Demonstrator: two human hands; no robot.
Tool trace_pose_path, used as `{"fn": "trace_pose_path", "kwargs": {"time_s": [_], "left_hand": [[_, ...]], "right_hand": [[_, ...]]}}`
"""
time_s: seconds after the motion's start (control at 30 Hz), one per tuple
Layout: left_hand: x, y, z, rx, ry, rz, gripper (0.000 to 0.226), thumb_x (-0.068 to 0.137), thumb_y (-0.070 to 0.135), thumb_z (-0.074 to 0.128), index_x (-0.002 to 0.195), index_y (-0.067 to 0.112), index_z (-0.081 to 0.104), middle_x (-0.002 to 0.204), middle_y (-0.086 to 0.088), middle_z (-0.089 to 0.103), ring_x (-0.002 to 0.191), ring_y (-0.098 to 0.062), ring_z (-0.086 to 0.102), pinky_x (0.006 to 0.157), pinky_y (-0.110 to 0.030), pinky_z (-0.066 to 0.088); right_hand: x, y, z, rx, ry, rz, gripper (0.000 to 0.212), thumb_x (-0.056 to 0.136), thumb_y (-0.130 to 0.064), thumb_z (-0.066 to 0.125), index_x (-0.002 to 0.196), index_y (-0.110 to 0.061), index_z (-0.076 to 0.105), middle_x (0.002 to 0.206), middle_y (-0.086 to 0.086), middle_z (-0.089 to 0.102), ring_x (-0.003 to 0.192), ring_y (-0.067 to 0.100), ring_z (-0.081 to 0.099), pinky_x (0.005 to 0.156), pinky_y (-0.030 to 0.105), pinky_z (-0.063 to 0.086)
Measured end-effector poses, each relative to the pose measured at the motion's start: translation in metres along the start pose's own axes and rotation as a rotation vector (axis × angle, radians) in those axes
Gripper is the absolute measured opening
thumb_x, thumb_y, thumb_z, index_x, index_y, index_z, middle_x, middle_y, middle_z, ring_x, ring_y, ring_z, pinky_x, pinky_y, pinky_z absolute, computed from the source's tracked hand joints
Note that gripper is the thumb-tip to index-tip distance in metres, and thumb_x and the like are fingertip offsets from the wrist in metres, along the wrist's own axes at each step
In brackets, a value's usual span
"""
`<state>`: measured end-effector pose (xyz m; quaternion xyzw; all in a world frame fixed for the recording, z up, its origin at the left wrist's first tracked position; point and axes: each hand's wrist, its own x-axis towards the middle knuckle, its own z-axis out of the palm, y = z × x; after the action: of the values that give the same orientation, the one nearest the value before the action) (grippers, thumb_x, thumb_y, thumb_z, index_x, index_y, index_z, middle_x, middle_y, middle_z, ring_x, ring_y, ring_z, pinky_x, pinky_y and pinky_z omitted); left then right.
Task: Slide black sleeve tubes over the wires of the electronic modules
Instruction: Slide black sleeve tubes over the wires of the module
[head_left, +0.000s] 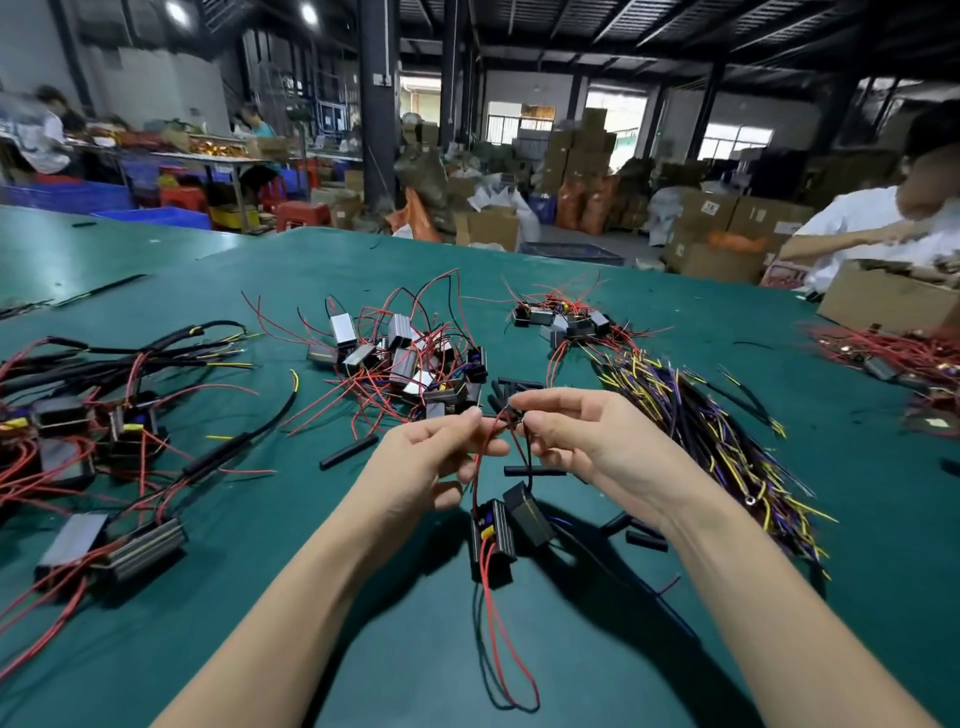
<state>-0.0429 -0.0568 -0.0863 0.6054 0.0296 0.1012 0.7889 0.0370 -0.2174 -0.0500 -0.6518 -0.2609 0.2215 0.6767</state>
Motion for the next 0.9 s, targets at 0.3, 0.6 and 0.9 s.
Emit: {"fn": "trace_pose_path", "kwargs": {"time_s": [0.3,0.6,0.9], "left_hand": [[-0.004,0.003,-0.003,0.189,-0.023,-0.03,0.029,0.067,0.051,0.072,0.086,0.029,0.075,0.08,0.01,0.069,0.066,-0.005,0.046,0.056,-0.014,0.034],[-0.003,0.008,0.005,0.255,0.099,0.164,0.018,0.074,0.035,0.07,0.078,0.018,0.074,0.058,0.01,0.049,0.046,-0.002,0.033,0.041,-0.012,0.026],[0.0,0.012,-0.001,0.153,0.242,0.032,0.024,0.092,0.028,0.057,0.079,0.025,0.077,0.069,0.004,0.05,0.054,-0.003,0.042,0.042,-0.012,0.03]], "right_hand": [[-0.003,0.0,-0.002,-0.195,-0.123,0.056,0.021,0.096,-0.014,0.052,0.1,-0.003,0.07,0.086,0.007,0.069,0.06,0.009,0.052,0.05,0.014,0.038],[-0.002,0.001,0.0,-0.023,-0.028,0.015,0.006,0.081,-0.018,0.068,0.08,-0.012,0.069,0.068,-0.002,0.059,0.054,0.006,0.043,0.044,0.012,0.033],[-0.005,-0.006,-0.009,0.197,-0.041,-0.059,0.014,0.074,-0.026,0.066,0.076,-0.012,0.067,0.074,0.004,0.061,0.061,0.01,0.047,0.05,0.016,0.033]]}}
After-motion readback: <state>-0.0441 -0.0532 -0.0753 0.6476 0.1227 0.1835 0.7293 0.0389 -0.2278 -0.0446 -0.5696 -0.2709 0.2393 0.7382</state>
